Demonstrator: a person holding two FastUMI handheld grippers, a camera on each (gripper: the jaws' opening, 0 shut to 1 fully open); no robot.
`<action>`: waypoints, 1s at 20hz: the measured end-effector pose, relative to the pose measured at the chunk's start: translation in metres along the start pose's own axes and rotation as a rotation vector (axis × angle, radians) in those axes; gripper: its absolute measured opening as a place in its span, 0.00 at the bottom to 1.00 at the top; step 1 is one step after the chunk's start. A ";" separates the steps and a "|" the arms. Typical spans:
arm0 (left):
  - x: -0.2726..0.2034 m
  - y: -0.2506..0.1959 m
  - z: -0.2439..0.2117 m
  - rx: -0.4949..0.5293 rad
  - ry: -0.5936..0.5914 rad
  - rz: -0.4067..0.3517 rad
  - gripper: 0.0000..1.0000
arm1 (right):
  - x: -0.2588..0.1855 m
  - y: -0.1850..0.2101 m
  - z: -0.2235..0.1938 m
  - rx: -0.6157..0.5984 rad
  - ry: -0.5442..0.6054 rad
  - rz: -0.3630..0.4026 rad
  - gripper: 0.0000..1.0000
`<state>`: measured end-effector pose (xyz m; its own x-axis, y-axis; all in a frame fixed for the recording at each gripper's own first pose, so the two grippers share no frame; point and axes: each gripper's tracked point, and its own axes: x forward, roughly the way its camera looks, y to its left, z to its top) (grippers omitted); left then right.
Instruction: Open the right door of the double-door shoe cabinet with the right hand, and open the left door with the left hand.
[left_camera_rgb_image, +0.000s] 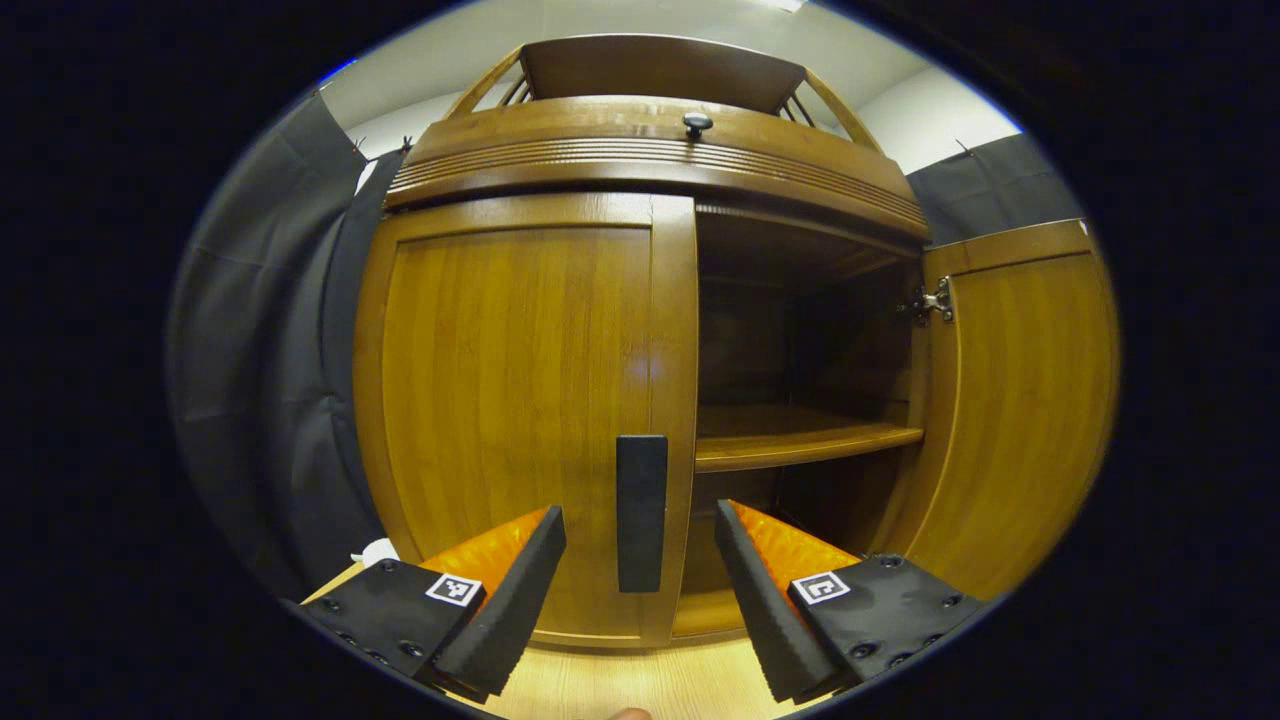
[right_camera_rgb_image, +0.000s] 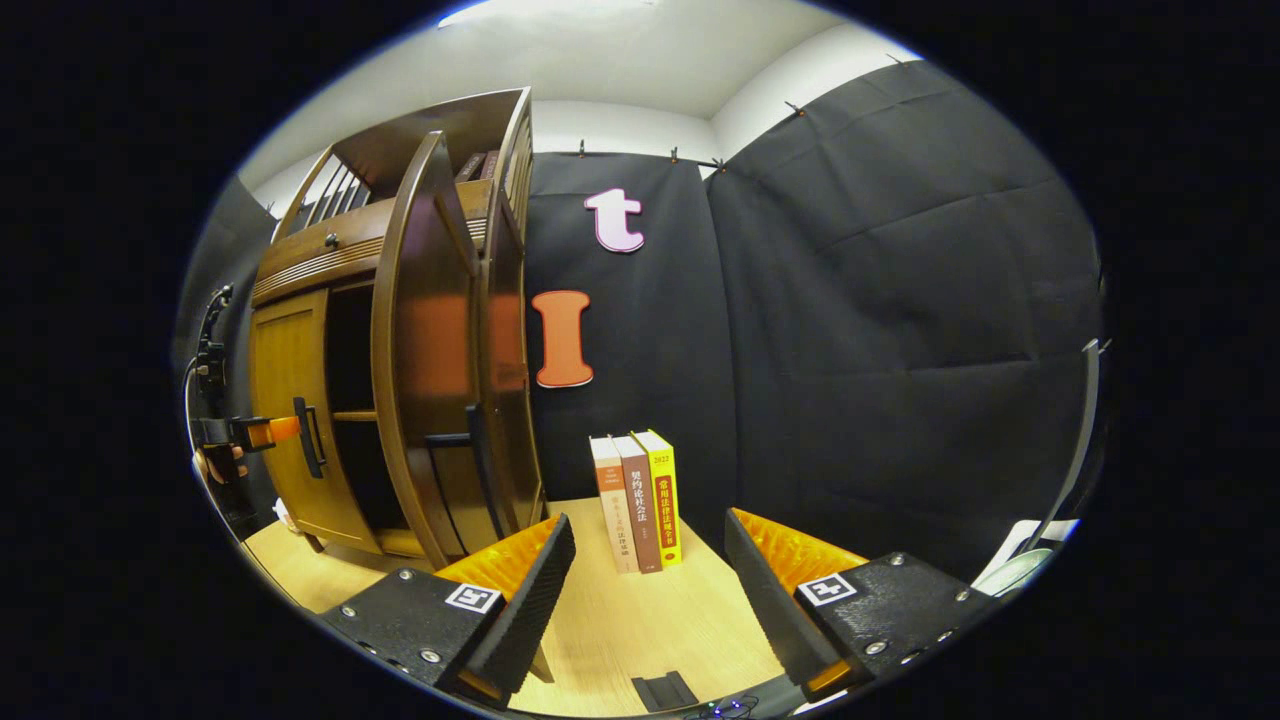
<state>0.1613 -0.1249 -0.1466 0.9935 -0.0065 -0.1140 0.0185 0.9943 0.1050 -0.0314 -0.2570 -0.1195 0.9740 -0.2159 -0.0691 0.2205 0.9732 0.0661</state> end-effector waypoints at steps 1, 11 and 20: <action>0.008 0.001 -0.003 0.000 0.001 0.006 0.94 | 0.001 -0.002 0.000 -0.001 -0.004 -0.008 0.93; 0.045 0.009 -0.026 0.032 0.033 0.024 0.94 | 0.011 0.007 0.002 0.025 -0.016 -0.018 0.92; 0.047 -0.004 -0.031 -0.016 0.044 -0.011 0.59 | 0.006 0.012 0.000 0.011 -0.018 -0.019 0.92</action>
<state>0.2041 -0.1263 -0.1828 0.9874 -0.0127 -0.1579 0.0269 0.9958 0.0880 -0.0229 -0.2469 -0.1187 0.9704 -0.2356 -0.0527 0.2392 0.9680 0.0756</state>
